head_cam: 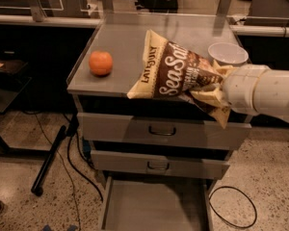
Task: Pick brown chip bag from bottom drawer and place on counter
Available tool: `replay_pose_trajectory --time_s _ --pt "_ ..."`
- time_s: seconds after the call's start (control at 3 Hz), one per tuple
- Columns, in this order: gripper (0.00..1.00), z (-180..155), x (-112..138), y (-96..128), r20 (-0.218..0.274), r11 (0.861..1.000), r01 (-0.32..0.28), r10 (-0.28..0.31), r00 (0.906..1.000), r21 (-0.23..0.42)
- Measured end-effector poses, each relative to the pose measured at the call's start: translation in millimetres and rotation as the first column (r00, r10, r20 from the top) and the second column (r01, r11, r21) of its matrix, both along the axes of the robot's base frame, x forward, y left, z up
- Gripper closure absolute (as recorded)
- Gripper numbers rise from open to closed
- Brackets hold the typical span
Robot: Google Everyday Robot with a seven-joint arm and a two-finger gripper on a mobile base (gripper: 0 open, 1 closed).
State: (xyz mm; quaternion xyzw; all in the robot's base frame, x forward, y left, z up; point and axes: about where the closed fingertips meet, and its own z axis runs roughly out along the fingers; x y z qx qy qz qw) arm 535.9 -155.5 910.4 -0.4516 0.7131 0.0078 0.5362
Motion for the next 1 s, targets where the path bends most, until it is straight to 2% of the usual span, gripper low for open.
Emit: replay_pose_trajectory --time_s 0.33,0.67,1.0 --pt "1.00 3.5 7.1 27.5 0.004 0.999 -0.047 0.047 0.9989 0.000" --pt "1.00 3.8 6.5 25.6 0.004 0.999 -0.044 0.044 0.9990 -0.001" --pt "1.00 7.6 27.0 32.2 -0.009 0.998 -0.057 0.057 0.9983 -0.004"
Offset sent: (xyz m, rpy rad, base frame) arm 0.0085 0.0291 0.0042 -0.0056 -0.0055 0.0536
